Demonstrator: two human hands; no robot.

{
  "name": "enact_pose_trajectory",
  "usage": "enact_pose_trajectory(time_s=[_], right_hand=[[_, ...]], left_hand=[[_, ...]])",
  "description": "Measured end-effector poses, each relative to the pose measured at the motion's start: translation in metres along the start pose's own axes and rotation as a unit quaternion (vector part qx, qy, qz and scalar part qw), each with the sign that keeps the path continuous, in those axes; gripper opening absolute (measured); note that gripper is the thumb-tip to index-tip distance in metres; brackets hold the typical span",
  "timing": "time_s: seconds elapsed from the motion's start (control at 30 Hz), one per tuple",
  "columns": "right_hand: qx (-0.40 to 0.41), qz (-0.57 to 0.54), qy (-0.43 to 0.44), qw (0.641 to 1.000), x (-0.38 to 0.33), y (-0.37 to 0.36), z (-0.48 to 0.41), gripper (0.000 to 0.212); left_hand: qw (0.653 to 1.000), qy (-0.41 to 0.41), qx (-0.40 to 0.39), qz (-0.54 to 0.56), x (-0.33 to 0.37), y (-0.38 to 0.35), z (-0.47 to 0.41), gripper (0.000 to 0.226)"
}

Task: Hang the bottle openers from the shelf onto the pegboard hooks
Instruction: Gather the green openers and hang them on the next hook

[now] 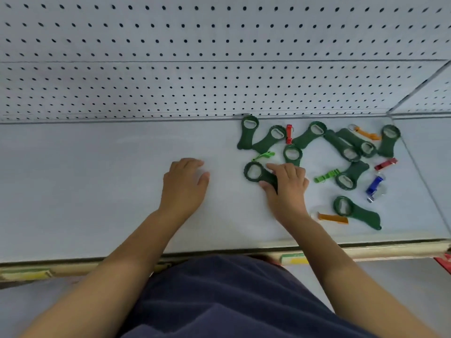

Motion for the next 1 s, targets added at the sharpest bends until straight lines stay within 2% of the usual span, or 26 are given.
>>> enact_pose_trajectory(time_s=[0.17, 0.3, 0.37, 0.5, 0.63, 0.77, 0.83, 1.0], right_hand=[[0.029, -0.035, 0.038, 0.998, 0.004, -0.003, -0.002, 0.026], [0.114, -0.152, -0.016, 0.982, 0.015, 0.018, 0.001, 0.018], [0.128, -0.191, -0.056, 0.972, 0.023, 0.021, 0.002, 0.019], [0.144, -0.199, -0.066, 0.967, 0.027, 0.024, 0.003, 0.019], [0.154, -0.187, -0.055, 0.969, 0.025, 0.026, 0.004, 0.018], [0.132, -0.189, -0.058, 0.971, 0.025, 0.024, 0.003, 0.018], [0.135, -0.204, -0.073, 0.967, 0.024, 0.029, 0.006, 0.018], [0.144, -0.262, -0.109, 0.948, 0.004, 0.049, 0.026, 0.015]], left_hand=[[0.998, 0.006, -0.006, 0.066, 0.042, -0.018, -0.056, 0.036], [0.999, -0.020, 0.010, 0.026, 0.074, -0.032, -0.096, 0.032], [0.999, -0.030, 0.014, -0.017, 0.085, -0.039, -0.107, 0.036], [0.997, -0.014, 0.014, -0.073, 0.092, -0.049, -0.114, 0.039], [0.998, -0.001, -0.021, -0.057, 0.088, -0.053, -0.113, 0.036], [0.998, 0.017, -0.046, 0.025, 0.077, -0.041, -0.098, 0.041], [0.994, 0.044, -0.080, 0.059, 0.066, -0.033, -0.081, 0.034], [0.946, 0.155, -0.140, 0.246, 0.036, -0.004, -0.022, 0.021]])
Point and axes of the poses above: each hand's wrist, its own z-axis away from the middle knuckle, its own y-axis out of the back of the hand, x = y × z, the point moved 10 cm from there along -z, towards the middle knuckle, and after that the axes turned 1 degree about y, right-handed, at the moved point
